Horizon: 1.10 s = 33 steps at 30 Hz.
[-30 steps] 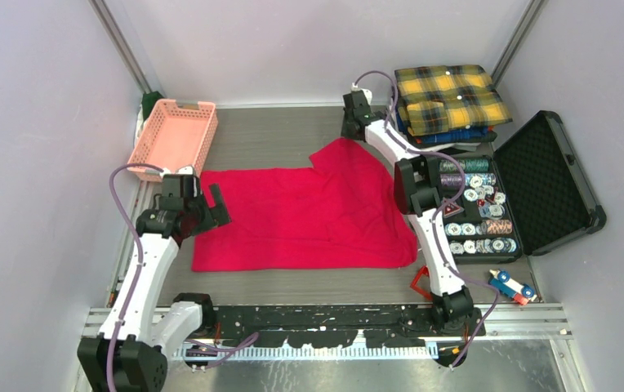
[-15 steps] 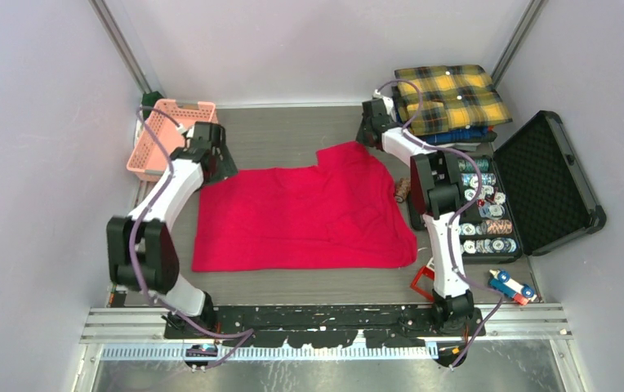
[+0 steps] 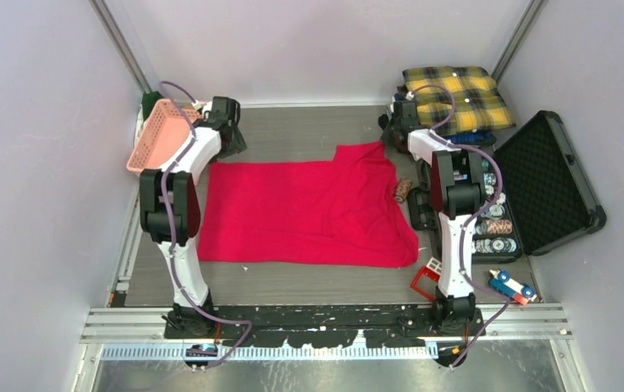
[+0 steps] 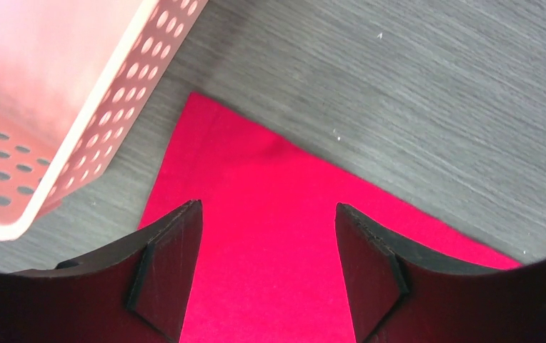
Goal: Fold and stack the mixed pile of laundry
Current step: Fold the T-shirt at the center of the board.
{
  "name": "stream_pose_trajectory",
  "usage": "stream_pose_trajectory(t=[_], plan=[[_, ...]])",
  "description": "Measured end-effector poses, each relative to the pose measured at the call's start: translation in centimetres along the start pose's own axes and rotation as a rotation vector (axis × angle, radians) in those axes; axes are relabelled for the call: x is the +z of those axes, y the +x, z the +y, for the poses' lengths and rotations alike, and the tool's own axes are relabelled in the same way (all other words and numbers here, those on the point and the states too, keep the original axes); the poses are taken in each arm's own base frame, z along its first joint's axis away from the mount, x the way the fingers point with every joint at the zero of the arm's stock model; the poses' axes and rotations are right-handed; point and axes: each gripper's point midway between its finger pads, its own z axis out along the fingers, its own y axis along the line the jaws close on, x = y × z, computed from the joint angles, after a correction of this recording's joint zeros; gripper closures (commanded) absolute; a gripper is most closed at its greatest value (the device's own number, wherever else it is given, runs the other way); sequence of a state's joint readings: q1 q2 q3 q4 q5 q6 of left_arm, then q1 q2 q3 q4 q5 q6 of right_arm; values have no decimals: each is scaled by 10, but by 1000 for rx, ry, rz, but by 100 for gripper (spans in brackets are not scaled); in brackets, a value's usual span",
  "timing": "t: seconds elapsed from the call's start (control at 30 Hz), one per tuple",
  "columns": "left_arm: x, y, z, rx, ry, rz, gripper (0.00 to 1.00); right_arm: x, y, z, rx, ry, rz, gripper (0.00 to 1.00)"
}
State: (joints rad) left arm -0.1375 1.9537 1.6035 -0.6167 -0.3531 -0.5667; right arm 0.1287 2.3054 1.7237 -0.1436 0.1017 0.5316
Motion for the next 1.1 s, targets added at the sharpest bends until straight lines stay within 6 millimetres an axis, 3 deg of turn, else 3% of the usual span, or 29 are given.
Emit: stream_pose_trajectory(t=[0.33, 0.57, 0.83, 1.1], plan=[[47, -10, -13, 39, -61, -5, 33, -6, -6, 6, 62, -96, 43, 99], [74, 0, -1, 43, -136, 48, 33, -10, -12, 16, 81, -139, 60, 99], [88, -1, 34, -13, -206, 87, 37, -9, -6, 29, 63, -156, 84, 99], [95, 0, 36, -26, -213, 98, 56, -11, -3, 47, 32, -178, 90, 99]])
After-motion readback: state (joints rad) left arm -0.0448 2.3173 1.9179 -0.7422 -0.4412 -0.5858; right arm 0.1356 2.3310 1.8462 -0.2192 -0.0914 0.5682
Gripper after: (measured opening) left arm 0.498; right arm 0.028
